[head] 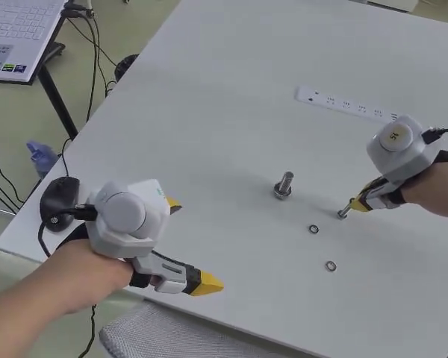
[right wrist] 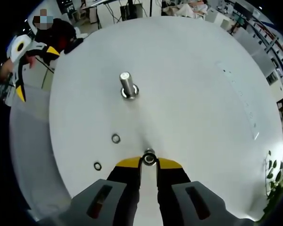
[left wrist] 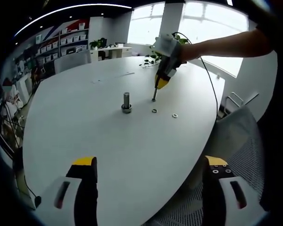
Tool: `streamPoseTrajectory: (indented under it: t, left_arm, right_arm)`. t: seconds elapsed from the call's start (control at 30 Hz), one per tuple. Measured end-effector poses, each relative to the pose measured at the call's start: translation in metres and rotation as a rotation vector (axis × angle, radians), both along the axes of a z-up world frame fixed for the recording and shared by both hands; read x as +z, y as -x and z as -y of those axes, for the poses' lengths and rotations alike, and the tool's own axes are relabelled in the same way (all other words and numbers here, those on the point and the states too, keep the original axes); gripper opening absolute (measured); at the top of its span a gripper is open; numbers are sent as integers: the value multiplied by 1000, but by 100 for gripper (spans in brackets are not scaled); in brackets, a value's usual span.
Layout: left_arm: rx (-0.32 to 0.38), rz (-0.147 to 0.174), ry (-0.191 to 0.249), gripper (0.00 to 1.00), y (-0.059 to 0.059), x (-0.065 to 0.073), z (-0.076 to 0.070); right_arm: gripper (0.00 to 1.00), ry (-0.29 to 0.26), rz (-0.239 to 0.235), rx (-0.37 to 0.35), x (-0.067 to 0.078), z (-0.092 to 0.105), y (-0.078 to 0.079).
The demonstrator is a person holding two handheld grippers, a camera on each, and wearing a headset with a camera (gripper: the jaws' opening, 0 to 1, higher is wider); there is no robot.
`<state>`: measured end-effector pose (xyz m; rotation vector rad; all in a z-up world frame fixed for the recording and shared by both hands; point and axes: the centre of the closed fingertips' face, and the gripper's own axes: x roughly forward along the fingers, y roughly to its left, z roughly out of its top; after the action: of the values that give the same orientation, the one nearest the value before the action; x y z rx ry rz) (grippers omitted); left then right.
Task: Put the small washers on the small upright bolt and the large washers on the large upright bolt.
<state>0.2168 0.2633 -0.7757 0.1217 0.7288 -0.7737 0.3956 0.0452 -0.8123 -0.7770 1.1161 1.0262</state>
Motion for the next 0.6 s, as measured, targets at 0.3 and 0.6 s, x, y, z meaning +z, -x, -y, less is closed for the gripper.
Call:
streamPoseTrajectory:
  t: [0.3, 0.6]
  left_arm:
    - [1, 1, 0, 91, 0, 1, -3]
    - [10, -11, -1, 90, 2, -2, -7]
  right_arm:
    - [13, 5, 12, 17, -4, -2, -2]
    - [13, 8, 11, 16, -10, -1, -2]
